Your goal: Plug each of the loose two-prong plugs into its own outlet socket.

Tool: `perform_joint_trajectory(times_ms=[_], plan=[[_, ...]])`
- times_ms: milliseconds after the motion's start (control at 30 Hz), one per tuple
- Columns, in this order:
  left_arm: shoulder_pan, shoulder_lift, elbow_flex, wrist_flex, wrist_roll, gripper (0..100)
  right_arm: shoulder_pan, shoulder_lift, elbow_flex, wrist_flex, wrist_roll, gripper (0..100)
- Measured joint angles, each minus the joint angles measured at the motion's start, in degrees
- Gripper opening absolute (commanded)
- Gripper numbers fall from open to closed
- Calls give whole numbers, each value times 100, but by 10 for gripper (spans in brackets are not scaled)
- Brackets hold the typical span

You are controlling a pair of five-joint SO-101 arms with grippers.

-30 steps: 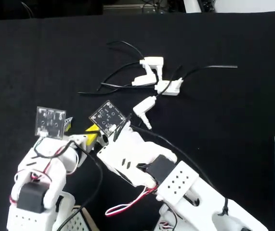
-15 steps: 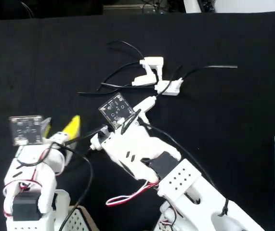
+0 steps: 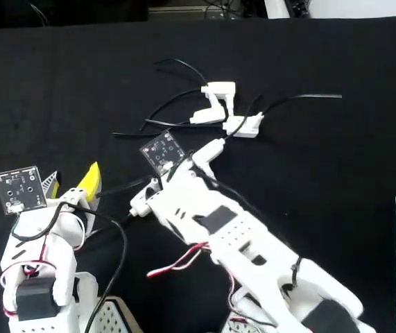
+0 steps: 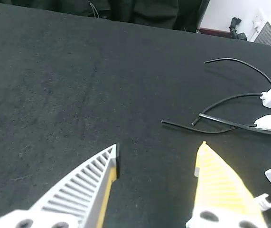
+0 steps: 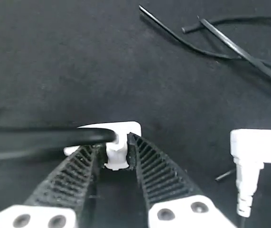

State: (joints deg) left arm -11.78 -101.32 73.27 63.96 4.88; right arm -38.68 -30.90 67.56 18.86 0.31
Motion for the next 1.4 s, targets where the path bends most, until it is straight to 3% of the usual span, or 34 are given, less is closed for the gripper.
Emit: perform_joint_trajectory(times_ms=[767, 1400], plan=[[-9, 0, 0, 0, 0, 267, 141, 633, -88, -448, 0, 13], [-9, 0, 0, 0, 0, 267, -18, 879, -484, 440, -9, 13]])
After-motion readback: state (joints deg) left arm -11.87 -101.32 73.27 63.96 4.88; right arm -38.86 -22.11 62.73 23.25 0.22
